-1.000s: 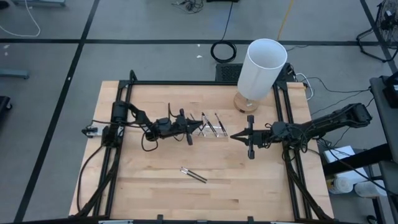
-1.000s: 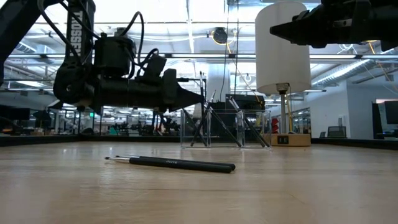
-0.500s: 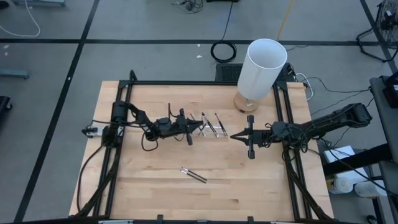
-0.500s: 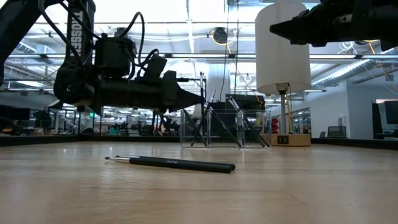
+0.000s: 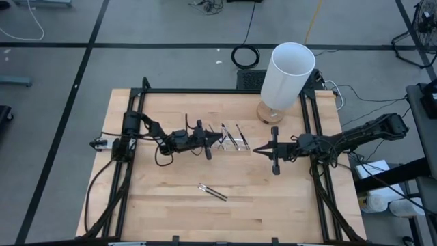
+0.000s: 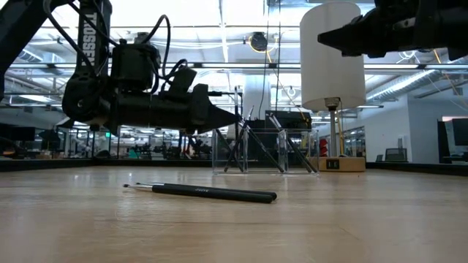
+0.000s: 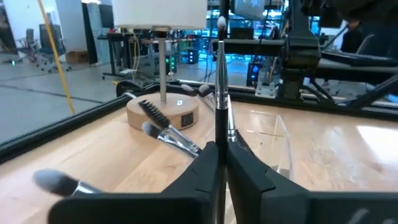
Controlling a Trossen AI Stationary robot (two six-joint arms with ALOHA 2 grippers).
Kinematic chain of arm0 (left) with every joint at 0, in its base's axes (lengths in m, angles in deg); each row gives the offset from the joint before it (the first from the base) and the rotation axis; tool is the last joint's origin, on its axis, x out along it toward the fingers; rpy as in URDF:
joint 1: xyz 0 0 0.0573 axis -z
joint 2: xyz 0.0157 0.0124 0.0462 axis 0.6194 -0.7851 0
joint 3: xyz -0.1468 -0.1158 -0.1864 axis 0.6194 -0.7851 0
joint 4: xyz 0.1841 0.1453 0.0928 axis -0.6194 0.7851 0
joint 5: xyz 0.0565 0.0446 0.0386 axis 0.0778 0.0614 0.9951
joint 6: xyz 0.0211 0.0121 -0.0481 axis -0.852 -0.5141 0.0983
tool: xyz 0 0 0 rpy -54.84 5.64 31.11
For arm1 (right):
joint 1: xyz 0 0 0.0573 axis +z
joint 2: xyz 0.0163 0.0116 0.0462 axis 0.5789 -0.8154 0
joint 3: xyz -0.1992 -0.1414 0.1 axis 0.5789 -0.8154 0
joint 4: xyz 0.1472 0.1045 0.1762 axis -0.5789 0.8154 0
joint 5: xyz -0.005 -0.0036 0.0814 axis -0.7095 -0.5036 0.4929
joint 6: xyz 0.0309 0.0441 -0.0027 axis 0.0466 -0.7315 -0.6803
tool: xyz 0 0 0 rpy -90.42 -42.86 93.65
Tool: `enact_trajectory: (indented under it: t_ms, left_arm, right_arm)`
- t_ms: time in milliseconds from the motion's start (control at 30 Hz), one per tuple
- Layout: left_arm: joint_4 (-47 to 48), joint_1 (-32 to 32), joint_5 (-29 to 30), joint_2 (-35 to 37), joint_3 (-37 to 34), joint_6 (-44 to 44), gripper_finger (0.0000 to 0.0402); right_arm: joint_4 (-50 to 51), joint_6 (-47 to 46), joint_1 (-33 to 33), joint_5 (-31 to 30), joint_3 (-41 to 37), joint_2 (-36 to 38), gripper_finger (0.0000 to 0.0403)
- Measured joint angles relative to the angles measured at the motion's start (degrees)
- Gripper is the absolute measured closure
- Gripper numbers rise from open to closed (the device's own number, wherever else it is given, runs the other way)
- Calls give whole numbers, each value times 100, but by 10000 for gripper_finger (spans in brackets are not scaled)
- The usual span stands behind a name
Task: Put items in baskets/containers
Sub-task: Put the black eyeshadow brush into the left section of the transparent organizer, then put the black eyeshadow brush into the right section of the transparent organizer
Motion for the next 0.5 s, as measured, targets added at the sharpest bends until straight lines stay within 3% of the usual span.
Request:
enact_trajectory:
  t_ms: [200,500]
  left_arm:
    - [203,-14,137,15,-8,35,341]
    - [20,-5,162,60,-34,-286,337]
  right_arm:
    - [258,-16,0,0,0,-2,403]
    - [269,-77,-2,0,0,0,403]
